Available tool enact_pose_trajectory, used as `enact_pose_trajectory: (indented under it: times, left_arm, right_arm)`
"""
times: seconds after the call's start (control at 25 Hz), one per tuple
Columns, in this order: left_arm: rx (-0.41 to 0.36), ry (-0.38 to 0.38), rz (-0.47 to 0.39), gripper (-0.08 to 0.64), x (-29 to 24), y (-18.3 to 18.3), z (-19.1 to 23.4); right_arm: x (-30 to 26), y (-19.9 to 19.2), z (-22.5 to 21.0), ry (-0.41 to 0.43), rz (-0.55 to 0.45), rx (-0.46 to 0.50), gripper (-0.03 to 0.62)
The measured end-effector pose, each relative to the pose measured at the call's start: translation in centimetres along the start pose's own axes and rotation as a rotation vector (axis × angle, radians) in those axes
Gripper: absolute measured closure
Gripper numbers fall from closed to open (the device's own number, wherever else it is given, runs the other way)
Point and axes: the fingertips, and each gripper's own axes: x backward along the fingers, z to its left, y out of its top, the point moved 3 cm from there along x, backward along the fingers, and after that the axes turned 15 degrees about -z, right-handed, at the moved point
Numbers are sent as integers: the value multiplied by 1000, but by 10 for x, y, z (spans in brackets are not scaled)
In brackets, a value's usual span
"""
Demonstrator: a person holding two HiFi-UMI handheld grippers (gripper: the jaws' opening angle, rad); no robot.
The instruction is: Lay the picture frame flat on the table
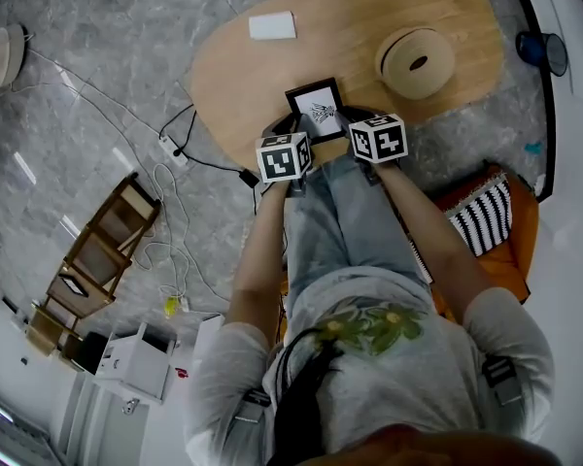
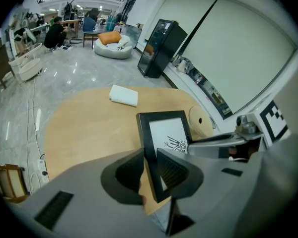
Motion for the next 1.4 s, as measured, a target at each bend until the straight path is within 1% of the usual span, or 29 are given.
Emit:
enact_pose_trajectory:
  times: [0.28, 0.52, 0.72, 1.24, 1.4]
  left_arm:
    - [0, -2, 20, 472, -14, -6, 9]
    - [2, -3, 38, 471, -26, -9, 16]
    - [-1, 3, 59, 471, -36, -12, 23]
    - [-18, 17, 106, 469, -64, -19, 39]
    - [-20, 18, 116, 469, -72, -23, 40]
  right_arm:
    - [-16, -5, -7, 4, 30, -1, 505]
    - [-30, -6, -13, 9, 63, 23, 505]
    - [-41, -10, -17, 5, 86, 24, 503]
    - [-73, -13, -30, 19, 129, 47, 503]
    - [-78, -15, -35, 9, 135, 58, 503]
